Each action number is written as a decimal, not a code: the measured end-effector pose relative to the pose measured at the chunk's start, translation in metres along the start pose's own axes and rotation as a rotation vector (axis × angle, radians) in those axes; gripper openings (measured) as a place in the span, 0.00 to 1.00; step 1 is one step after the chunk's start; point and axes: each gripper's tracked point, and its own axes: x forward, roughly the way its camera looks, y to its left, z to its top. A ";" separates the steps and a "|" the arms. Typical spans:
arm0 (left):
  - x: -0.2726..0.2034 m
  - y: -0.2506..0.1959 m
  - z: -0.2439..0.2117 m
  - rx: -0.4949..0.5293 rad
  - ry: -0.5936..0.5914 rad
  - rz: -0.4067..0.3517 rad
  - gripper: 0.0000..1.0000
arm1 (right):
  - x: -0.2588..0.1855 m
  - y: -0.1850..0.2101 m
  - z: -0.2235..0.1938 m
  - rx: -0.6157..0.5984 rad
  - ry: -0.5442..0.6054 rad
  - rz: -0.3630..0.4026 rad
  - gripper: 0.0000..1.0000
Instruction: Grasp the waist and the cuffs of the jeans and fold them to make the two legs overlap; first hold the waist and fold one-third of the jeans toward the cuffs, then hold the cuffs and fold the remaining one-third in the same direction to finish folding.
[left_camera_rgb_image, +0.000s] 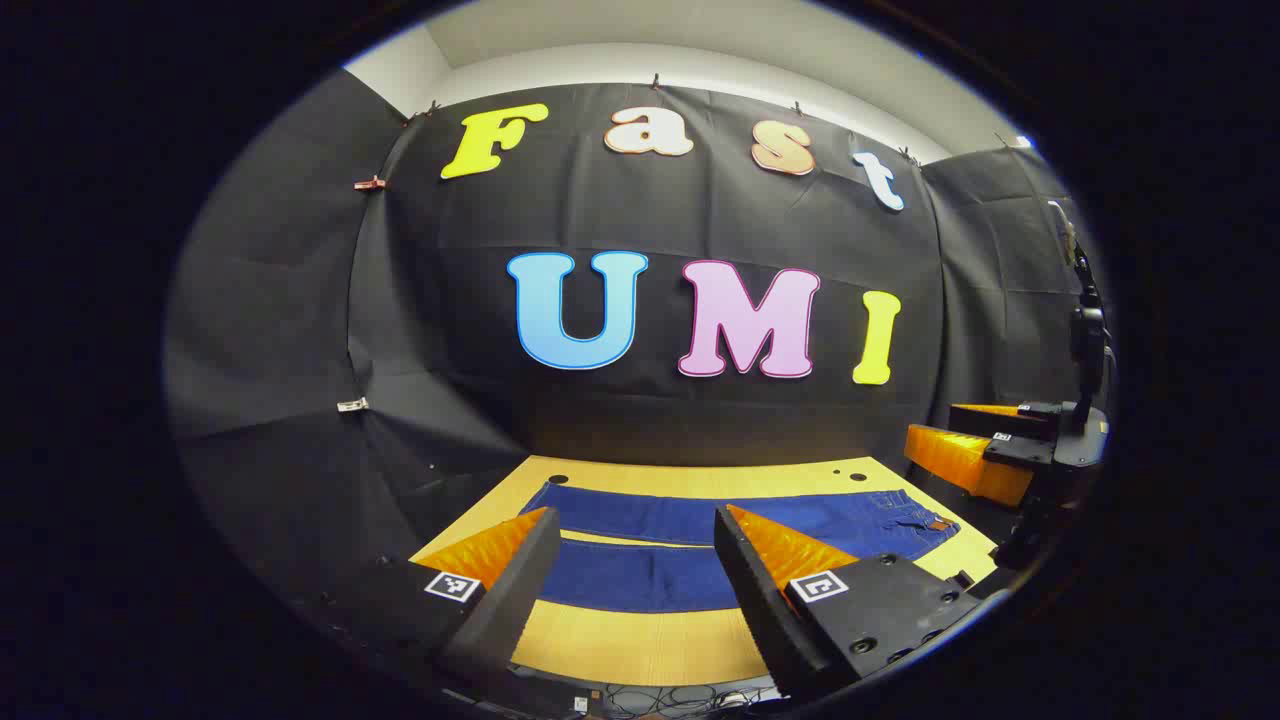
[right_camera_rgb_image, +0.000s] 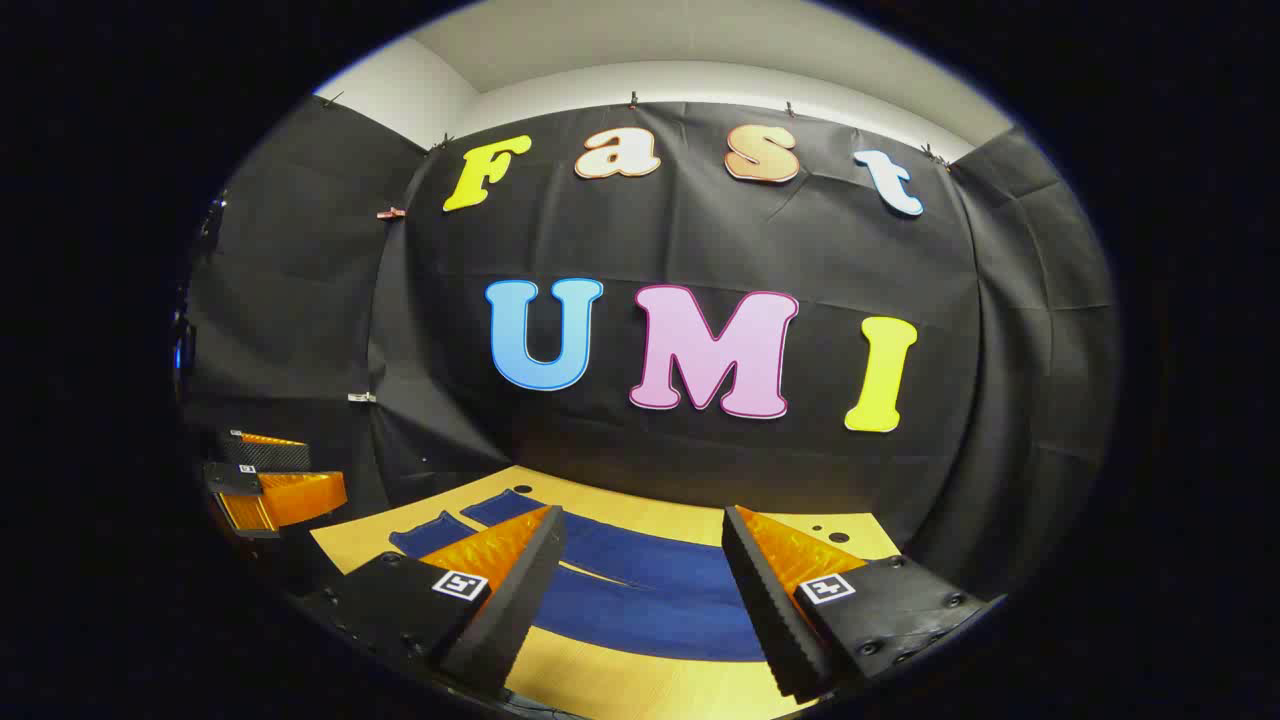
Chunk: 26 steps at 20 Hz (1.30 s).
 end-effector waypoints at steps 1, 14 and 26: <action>0.001 0.001 -0.001 -0.001 0.000 0.000 0.97 | 0.000 0.000 0.000 0.004 0.001 -0.001 0.96; 0.048 -0.004 0.009 -0.031 -0.018 -0.044 0.96 | 0.011 -0.047 0.001 0.015 -0.013 -0.128 0.96; 0.135 0.049 -0.048 0.018 0.154 0.015 0.96 | 0.041 -0.131 -0.028 0.034 0.061 -0.263 0.96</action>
